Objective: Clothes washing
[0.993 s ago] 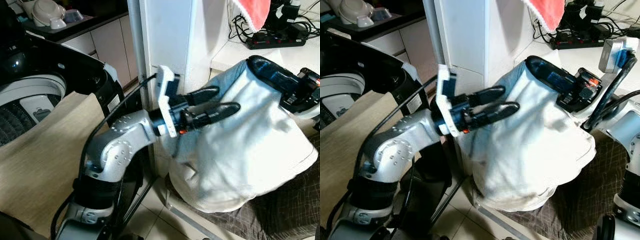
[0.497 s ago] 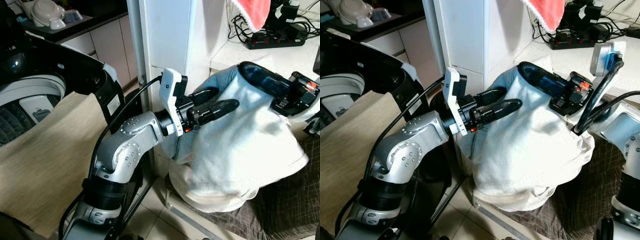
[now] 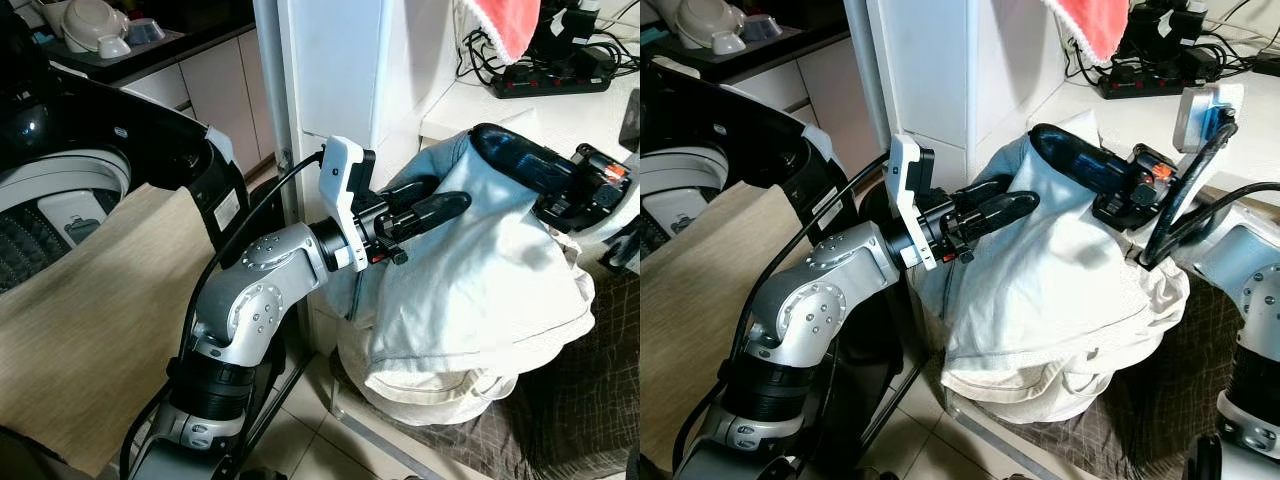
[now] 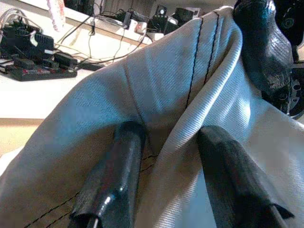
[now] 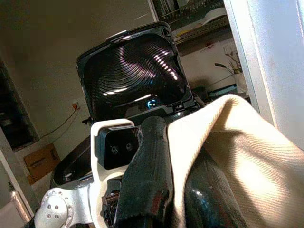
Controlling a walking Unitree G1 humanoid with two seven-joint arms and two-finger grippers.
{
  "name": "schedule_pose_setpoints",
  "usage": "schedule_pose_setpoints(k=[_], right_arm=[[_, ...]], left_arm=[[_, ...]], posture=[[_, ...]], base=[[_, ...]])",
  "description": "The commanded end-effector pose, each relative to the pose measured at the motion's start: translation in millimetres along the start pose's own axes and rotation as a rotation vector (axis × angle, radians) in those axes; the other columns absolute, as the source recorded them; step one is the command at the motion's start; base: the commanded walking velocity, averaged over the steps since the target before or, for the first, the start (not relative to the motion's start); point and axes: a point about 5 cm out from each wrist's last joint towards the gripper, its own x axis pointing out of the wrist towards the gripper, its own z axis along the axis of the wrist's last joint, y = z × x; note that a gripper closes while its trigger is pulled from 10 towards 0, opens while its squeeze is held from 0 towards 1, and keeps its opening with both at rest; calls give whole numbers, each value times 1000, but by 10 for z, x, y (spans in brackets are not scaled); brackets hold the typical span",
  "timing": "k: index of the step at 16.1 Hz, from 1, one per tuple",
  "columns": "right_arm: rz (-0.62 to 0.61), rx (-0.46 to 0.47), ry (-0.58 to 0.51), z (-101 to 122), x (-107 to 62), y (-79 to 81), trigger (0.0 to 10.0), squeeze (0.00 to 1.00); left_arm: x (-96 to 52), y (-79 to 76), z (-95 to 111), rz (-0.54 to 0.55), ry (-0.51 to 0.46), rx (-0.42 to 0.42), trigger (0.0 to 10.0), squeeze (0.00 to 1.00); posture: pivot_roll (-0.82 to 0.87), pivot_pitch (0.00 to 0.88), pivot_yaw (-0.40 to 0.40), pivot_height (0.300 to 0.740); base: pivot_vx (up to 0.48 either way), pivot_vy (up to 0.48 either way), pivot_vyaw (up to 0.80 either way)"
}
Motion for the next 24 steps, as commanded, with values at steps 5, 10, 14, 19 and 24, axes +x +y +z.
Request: schedule_pose_setpoints(k=[5,10,14,19,24], right_arm=[[40,-57,-19,78,89,86,0,0],[9,-88,-23,92,105,80,0,0],[-105,-107,-48,117,101,-38,10000,1000],[-196,-189,79,46,14,-33,10000,0],[-183,-220,185,-129,-31,75,10000,0]], left_arm=[[18,8,40,15,-31,-8,0,0],[8,80,130,63,-110,-14,0,0],[-6,134,188,101,-156,-18,0,0],[-173,359,474,185,-193,86,0,0],[-819,849,2152,634,-270,822,0,0]], posture=[[-171,0,75,740],[-172,0,76,740],[-170,0,79,740],[-166,0,78,740],[-157,0,82,740]], base=[[0,0,0],[0,0,0],[0,0,0],[0,0,0],[0,0,0]])
